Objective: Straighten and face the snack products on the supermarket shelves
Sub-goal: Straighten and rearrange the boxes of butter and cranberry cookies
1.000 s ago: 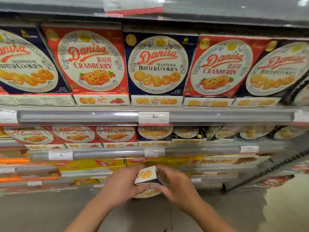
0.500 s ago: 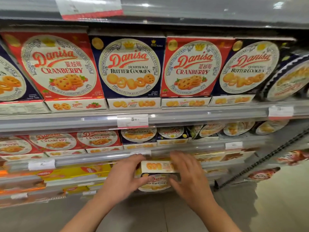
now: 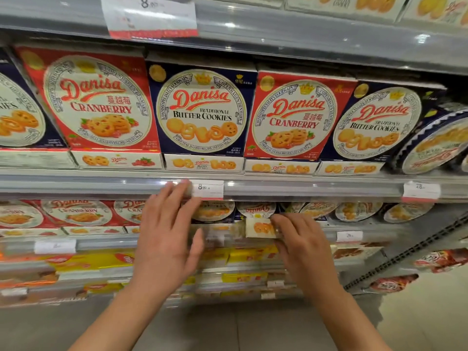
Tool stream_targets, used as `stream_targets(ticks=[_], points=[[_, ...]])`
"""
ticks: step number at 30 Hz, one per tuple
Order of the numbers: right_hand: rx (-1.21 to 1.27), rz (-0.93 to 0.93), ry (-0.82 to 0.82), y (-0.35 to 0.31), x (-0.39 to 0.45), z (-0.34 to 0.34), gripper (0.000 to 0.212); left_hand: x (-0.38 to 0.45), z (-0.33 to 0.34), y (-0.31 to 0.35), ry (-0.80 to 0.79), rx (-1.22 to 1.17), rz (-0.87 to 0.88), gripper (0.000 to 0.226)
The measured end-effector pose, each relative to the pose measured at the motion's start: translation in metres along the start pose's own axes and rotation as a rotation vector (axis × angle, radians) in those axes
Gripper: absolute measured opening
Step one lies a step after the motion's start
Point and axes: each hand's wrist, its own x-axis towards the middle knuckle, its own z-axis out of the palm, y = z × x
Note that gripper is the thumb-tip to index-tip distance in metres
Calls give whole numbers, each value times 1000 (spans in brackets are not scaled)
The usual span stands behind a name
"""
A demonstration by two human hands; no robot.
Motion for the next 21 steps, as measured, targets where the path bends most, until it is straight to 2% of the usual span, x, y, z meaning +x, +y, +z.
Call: stream_targets(ticks=[2, 5, 9, 15, 21], points=[[-22, -2, 22, 2, 7, 3, 42, -2, -3, -12, -84, 131, -91, 68], [-58, 1, 31, 3, 14, 11, 42, -5, -5, -19, -197, 278, -80, 82], [-105, 6, 15, 2, 19, 17, 43, -4, -8, -17, -223, 299, -96, 94], [-136, 15, -8, 5, 28, 25, 43, -5, -9, -20, -236, 303, -91, 99], [-175, 36, -44, 9, 40, 35, 54, -5, -5, -21, -235, 323, -81, 102]])
